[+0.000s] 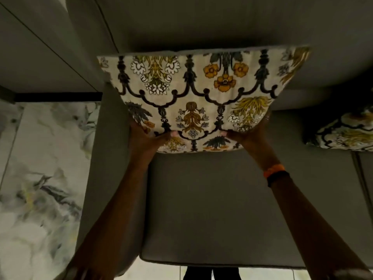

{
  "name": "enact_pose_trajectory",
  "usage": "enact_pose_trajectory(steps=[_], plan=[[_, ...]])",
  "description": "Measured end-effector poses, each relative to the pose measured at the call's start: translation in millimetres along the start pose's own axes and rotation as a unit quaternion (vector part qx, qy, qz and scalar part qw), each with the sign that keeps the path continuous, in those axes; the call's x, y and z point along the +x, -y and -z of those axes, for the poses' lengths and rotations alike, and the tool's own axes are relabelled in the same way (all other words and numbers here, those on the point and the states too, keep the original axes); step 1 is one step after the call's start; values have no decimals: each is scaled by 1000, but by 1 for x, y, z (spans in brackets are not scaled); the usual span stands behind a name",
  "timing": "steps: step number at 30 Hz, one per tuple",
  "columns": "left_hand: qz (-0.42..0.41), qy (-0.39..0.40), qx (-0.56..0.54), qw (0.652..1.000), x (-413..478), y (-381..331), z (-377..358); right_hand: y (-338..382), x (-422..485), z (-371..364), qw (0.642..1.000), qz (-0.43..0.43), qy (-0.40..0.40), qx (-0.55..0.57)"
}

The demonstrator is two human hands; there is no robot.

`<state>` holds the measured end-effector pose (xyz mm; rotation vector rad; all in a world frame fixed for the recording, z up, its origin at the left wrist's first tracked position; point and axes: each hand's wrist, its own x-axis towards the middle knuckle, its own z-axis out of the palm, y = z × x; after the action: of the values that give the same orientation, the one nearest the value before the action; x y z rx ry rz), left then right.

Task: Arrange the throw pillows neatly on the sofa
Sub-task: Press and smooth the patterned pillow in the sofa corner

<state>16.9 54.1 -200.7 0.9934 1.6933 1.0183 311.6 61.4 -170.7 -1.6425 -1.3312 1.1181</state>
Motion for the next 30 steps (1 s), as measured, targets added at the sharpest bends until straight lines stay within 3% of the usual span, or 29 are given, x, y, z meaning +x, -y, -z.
enact_pose_trajectory(steps=[5, 13, 17, 23, 27, 30], plan=[[-9, 46, 25, 999, 14, 4, -9, -25, 25, -9, 999, -9, 42, -7], [-31, 21, 31, 999, 13, 20, -17, -67, 32, -16, 999, -34, 20, 22], [-38, -39, 59, 997, 6, 11, -17, -55, 29, -16, 999, -39, -5, 16], [-131, -128, 153, 971, -76, -5, -30, -9, -52, -21, 990, -8, -141, -28], [-230, -106, 229, 940, -63, -30, -26, 1, -53, -20, 988, -18, -154, -10], [-268, -133, 244, 923, -27, -57, -5, 2, -27, -12, 990, -4, -142, -15]])
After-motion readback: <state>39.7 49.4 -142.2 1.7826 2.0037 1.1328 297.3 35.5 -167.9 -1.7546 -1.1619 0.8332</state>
